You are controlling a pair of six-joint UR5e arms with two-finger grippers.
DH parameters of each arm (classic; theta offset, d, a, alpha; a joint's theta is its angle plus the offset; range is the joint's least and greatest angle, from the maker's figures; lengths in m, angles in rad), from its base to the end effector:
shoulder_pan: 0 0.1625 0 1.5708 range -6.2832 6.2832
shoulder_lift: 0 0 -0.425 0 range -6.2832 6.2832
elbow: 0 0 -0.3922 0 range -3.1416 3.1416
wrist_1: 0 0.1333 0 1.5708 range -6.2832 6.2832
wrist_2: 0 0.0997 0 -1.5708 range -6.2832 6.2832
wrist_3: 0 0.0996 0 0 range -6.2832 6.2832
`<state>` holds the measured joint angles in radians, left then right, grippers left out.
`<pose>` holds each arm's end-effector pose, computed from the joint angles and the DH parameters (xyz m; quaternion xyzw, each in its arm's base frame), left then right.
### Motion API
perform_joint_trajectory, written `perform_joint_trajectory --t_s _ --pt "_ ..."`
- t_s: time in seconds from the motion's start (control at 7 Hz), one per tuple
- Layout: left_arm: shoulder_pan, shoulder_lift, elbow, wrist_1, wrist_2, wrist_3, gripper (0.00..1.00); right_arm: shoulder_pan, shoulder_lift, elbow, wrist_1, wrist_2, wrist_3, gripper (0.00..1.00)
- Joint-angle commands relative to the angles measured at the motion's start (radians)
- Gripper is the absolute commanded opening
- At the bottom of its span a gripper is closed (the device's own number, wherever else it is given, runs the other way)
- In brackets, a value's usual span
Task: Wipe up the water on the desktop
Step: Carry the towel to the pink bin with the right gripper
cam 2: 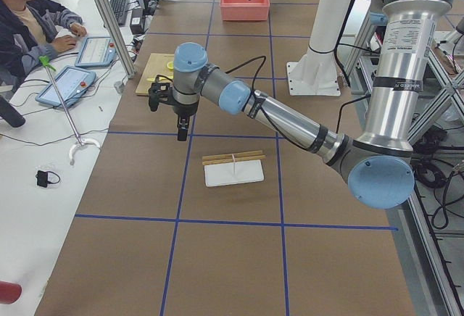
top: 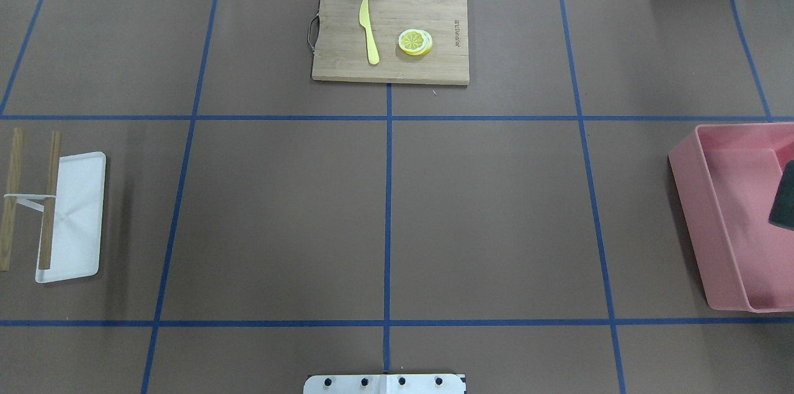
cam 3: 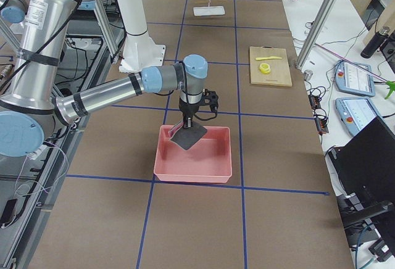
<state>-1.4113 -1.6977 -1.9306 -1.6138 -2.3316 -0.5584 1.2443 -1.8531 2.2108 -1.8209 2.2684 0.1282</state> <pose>0.0192 -0.5266 0.4125 0.1017 0.4209 -0.0823 0.8976 -0.0486 -0.3597 0.4985 -0.0277 -0.3439 -0.1112 0.9320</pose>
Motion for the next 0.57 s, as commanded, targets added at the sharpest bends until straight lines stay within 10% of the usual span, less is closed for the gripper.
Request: perform_joint_trajectory --t_s 0.0,0.14,0.43 --pt "0.0 -0.007 -0.002 0.0 0.0 0.0 0.97 0.029 -0.014 -0.045 -0.014 -0.013 -0.09 0.23" --pt "0.0 -0.002 -0.002 0.0 0.0 0.0 0.97 0.032 -0.018 -0.054 -0.012 -0.013 -0.088 0.99" --pt "0.0 0.001 -0.004 -0.001 0.0 0.0 0.97 0.04 0.003 -0.063 -0.008 -0.01 -0.087 1.0"
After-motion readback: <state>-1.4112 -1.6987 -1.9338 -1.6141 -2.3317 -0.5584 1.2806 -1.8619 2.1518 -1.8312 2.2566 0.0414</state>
